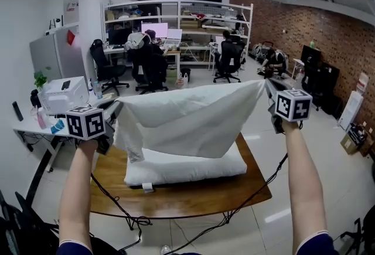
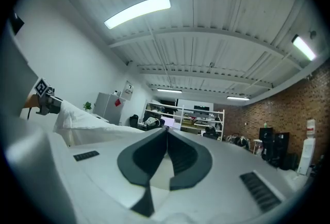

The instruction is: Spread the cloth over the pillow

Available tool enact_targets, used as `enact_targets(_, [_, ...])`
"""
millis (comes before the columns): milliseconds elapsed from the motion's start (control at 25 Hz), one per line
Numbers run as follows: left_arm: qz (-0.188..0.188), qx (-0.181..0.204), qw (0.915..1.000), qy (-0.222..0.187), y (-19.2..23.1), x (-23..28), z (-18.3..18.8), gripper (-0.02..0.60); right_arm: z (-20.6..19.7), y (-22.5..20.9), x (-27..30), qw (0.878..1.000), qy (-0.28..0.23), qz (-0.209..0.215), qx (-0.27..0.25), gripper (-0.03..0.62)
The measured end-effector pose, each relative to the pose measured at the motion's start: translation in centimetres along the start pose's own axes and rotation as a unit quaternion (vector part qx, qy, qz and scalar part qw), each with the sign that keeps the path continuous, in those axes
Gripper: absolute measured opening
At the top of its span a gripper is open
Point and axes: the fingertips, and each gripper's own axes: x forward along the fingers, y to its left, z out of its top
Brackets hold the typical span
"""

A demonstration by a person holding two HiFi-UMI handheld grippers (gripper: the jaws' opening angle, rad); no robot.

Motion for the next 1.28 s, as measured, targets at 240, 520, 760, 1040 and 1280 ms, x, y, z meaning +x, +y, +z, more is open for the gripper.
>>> enact_targets(240, [0.001, 0.009, 0.9997, 0.021, 0.4, 0.6, -1.3, 0.003, -1.4, 0.0, 0.4, 1.0, 0.013, -0.004, 0.003, 0.003])
enact_targets(520, [-0.014, 0.009, 0.9996, 0.022, 1.9, 2.1, -1.2, 0.003, -2.1, 0.4, 1.9, 1.0, 0.021, -0.016, 0.003, 0.003])
enact_targets(760, [-0.032, 0.029, 0.9988, 0.023, 4.3, 4.7, -0.2, 0.003, -1.7, 0.4, 3.8, 0.999, 0.019, -0.042, 0.007, 0.003])
enact_targets(1040, [-0.041, 0.008, 0.9986, 0.034, 8.3, 8.7, -0.2, 0.003, -1.4, 0.8, 7.3, 0.998, 0.02, -0.063, 0.01, 0.003])
enact_targets(1280, [-0.014, 0.001, 0.9993, 0.035, 10.5, 12.6, -0.6, 0.003, -2.4, -0.6, 11.8, 0.998, 0.015, -0.053, 0.016, 0.003])
